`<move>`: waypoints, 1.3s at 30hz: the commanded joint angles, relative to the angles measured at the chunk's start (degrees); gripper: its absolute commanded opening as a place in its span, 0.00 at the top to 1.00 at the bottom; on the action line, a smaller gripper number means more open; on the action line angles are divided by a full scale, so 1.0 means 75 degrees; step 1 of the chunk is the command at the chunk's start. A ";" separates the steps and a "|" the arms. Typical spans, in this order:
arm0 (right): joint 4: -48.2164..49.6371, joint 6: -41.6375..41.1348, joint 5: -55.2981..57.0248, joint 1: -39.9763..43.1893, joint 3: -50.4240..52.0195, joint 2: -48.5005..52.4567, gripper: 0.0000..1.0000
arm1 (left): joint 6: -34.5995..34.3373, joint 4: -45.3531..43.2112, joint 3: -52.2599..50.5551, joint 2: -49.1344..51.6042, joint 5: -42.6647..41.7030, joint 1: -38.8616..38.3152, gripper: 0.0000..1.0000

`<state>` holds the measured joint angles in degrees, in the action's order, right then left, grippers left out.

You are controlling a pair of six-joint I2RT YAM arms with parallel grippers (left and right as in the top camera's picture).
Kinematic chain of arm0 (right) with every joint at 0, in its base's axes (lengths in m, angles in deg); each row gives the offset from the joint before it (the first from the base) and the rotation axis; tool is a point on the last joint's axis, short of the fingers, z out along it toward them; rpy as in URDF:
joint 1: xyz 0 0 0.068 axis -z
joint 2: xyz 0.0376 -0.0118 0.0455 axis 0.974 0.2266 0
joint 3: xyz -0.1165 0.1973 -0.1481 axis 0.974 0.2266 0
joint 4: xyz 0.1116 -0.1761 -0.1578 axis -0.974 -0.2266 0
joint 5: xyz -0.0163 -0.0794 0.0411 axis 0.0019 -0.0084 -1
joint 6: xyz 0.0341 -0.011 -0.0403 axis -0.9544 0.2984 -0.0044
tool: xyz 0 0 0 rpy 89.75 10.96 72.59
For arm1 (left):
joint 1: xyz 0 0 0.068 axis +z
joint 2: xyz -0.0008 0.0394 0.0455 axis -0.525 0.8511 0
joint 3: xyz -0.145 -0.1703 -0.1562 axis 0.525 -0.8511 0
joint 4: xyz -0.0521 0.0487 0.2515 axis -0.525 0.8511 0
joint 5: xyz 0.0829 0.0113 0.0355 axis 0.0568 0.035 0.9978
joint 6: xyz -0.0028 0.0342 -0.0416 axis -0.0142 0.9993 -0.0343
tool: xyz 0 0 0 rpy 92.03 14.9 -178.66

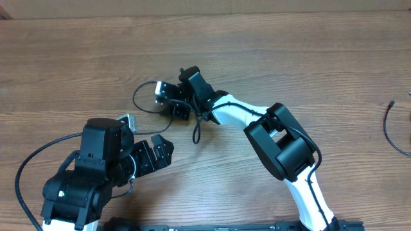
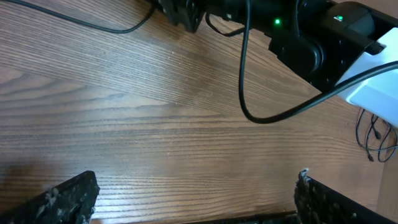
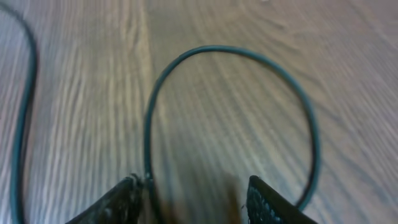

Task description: Untangle cables

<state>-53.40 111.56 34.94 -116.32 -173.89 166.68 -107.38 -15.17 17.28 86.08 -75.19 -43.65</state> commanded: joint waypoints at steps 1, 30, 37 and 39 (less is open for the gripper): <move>0.0166 -0.0970 0.0274 0.0009 -0.0111 0.0026 0.63 | 0.0172 0.0003 -0.0038 0.0003 -0.0067 -0.0006 0.00; -0.1244 -0.1282 0.0755 0.0009 -0.0102 0.0032 0.38 | 0.0169 0.0146 -0.0038 0.0003 -0.0353 -0.0006 0.00; -0.1326 -0.1282 0.1268 0.0009 0.0044 0.0035 0.94 | 0.0172 0.0210 -0.0038 0.0003 -0.0463 -0.0006 0.00; -0.1303 -0.1276 0.1661 0.0009 0.0044 0.0035 0.96 | 0.0175 0.0251 -0.0038 0.0003 -0.0463 -0.0006 0.00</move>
<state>-61.60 102.84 41.80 -116.28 -175.20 166.53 -107.38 -13.51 17.24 86.08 -77.62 -43.68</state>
